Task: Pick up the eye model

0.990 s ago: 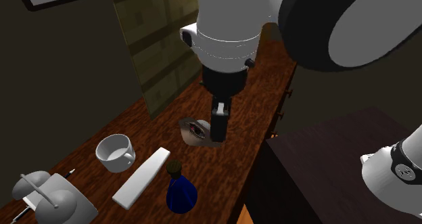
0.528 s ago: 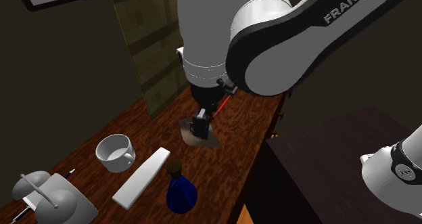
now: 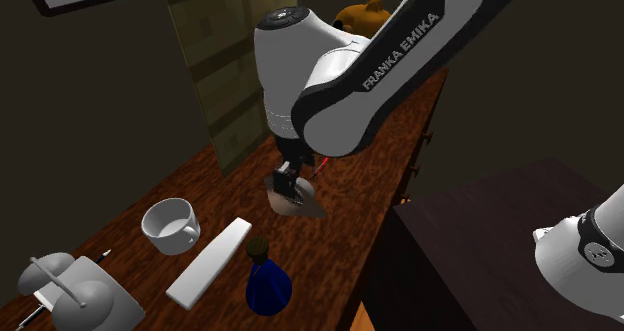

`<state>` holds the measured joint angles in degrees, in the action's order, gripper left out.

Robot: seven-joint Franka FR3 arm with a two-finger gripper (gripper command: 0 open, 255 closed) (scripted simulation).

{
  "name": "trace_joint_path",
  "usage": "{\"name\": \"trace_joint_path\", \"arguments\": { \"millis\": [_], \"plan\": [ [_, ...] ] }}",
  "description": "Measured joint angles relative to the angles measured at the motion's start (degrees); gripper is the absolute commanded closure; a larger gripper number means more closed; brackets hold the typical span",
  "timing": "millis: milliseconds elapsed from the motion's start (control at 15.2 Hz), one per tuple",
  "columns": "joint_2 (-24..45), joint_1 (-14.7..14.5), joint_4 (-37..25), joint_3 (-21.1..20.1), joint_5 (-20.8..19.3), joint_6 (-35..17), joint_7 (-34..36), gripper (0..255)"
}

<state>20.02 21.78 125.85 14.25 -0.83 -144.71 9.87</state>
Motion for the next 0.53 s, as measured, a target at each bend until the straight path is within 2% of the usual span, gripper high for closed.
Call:
{"name": "trace_joint_path", "arguments": {
  "millis": [528],
  "plan": [
    [7.2, 1.8, -2.2, -0.5, 2.1, -4.6, 0.0, 0]
  ]
}}
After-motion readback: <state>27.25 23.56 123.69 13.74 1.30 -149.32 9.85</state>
